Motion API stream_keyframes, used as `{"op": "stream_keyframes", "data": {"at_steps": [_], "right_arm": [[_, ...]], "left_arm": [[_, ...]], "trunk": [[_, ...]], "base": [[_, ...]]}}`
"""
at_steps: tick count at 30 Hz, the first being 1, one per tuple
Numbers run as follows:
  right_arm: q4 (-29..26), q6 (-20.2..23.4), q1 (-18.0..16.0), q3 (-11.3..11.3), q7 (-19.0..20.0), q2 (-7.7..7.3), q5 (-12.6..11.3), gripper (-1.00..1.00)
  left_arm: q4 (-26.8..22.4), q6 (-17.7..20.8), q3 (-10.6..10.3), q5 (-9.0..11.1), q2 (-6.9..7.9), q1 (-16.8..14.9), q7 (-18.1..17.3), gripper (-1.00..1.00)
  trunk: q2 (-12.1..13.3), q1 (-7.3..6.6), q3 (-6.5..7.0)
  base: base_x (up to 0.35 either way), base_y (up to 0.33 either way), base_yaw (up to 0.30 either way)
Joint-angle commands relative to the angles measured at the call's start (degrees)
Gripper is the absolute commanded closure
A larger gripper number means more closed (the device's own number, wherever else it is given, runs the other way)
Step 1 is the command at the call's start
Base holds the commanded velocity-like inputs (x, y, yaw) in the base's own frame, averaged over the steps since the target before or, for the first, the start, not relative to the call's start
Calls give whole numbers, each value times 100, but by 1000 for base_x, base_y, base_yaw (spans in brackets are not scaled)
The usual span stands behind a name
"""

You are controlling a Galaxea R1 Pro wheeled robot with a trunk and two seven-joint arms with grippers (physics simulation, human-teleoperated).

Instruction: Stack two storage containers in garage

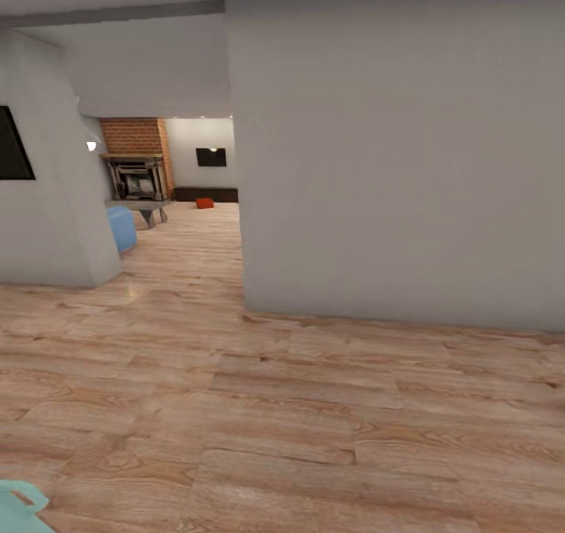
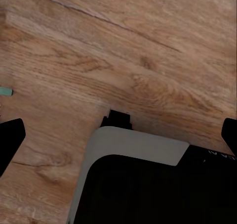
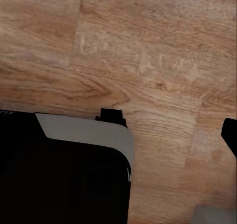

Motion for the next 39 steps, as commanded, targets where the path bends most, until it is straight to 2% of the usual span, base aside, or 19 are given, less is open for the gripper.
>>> {"op": "stream_keyframes", "data": {"at_steps": [1,22,39], "right_arm": [[17,-34,-6,49,-3,5,-52,-100],[17,-35,-6,66,-56,20,-32,-100],[17,-40,-6,83,-65,4,9,-100]], "left_arm": [[6,-18,32,5,-3,-5,6,-100],[-2,-15,26,-27,0,-5,-3,-100],[-3,-16,26,-30,1,-5,-3,-100]], "trunk": [[-3,3,-6],[-3,3,-6],[-3,3,-6]], "base": [[322,0,273],[322,0,272],[322,0,28]]}}
